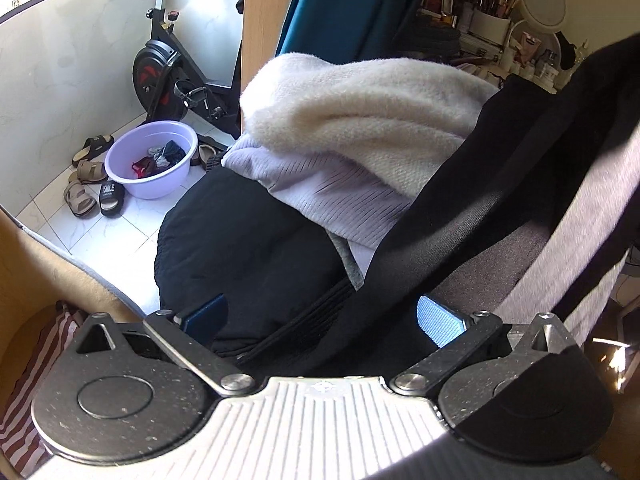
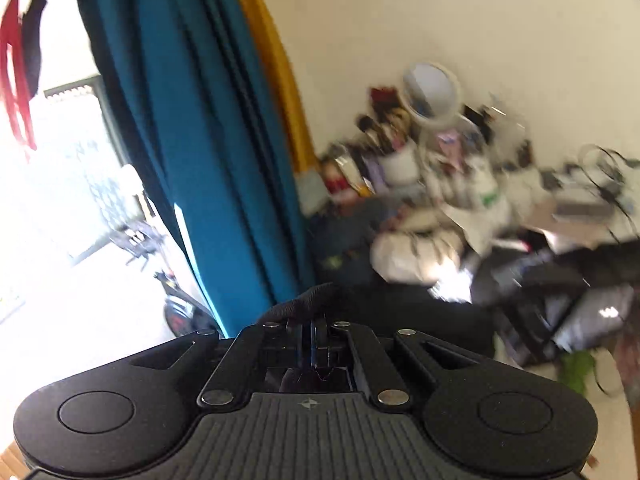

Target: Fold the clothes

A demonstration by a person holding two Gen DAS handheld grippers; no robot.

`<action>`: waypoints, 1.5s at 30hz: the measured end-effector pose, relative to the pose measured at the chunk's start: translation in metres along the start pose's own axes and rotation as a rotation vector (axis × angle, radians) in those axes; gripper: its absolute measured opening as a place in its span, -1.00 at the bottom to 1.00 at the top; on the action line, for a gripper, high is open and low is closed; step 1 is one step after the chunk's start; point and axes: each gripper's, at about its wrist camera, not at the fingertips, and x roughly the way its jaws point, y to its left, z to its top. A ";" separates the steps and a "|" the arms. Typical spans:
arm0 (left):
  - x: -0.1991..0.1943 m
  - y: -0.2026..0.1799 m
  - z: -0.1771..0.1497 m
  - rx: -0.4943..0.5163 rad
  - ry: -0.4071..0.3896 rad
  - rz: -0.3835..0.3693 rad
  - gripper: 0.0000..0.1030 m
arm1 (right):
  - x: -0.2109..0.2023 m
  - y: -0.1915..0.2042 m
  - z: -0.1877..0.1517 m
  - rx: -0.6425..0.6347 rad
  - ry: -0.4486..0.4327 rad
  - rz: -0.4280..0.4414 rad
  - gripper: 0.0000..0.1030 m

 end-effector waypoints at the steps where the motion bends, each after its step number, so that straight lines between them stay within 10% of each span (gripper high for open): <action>1: -0.003 -0.002 0.001 0.010 -0.018 0.000 0.99 | 0.005 0.005 0.006 -0.013 -0.005 0.008 -0.94; 9: 0.009 -0.009 -0.003 0.042 0.002 -0.006 0.99 | 0.064 0.028 0.028 -0.130 0.038 0.018 -0.90; 15: 0.025 -0.005 -0.013 0.047 0.056 0.020 0.99 | 0.113 0.015 -0.032 -0.177 0.301 -0.022 -0.24; 17: 0.030 -0.003 -0.016 0.046 0.069 0.027 0.99 | 0.107 0.013 -0.045 -0.139 0.311 -0.015 0.27; 26: 0.052 0.008 -0.021 0.086 0.101 0.026 0.99 | 0.057 0.024 -0.086 -0.209 0.327 0.007 0.57; 28: 0.063 0.009 -0.022 0.097 0.120 -0.015 0.99 | 0.053 0.024 -0.096 -0.218 0.339 -0.003 0.35; 31: 0.079 0.007 -0.021 0.132 0.117 -0.073 0.99 | 0.055 0.016 -0.109 -0.191 0.377 -0.079 -0.73; 40: 0.093 -0.016 -0.001 0.254 -0.009 -0.259 0.99 | 0.009 -0.021 -0.107 0.001 0.222 -0.213 -0.85; 45: 0.103 -0.028 -0.003 0.321 0.013 -0.210 1.00 | 0.006 -0.033 -0.108 0.025 0.228 -0.216 -0.85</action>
